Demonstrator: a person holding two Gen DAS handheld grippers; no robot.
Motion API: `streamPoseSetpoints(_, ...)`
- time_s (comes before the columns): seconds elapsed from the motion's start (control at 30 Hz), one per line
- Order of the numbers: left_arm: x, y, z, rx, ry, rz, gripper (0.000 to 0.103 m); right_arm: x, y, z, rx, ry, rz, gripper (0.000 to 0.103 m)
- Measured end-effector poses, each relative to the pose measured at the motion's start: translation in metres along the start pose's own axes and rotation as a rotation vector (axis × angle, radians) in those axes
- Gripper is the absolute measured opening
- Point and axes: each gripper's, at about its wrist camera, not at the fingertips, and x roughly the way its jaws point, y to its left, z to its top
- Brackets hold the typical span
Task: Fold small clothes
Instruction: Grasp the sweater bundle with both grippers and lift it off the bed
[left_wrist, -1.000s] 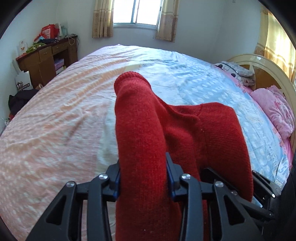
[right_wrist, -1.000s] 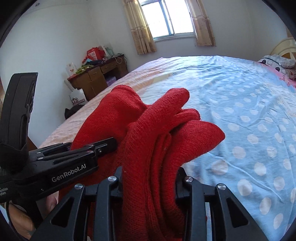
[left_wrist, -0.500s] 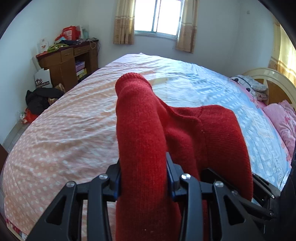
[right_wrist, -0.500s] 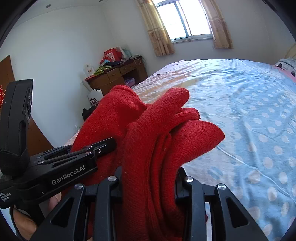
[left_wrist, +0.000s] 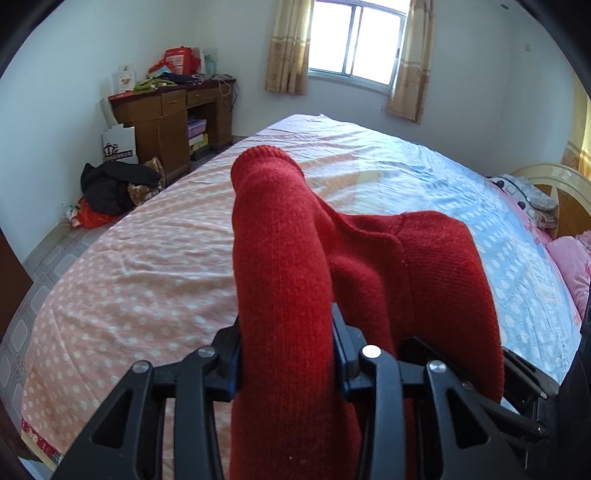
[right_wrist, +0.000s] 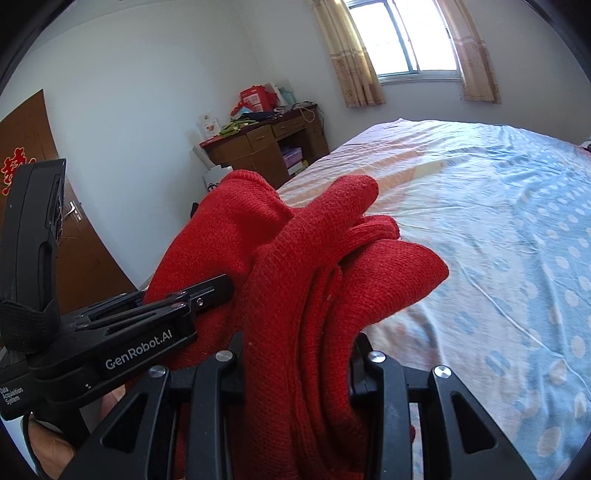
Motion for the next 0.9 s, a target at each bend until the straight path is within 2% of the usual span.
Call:
streamPoseSetpoints(0.57, -0.007, 0.075, -0.001, -0.123, -0.006, 0.093, 0.039, 0.052, 0.057, 0.006, -0.087, 0.063, 0.104, 0.034)
streamPoseSetpoints(0.9, 0.006, 0.094, 0.006, -0.151, -0.012, 0.14, 0.039, 0.081, 0.076, 0.008, -0.104, 0.071, 0.133, 0.034)
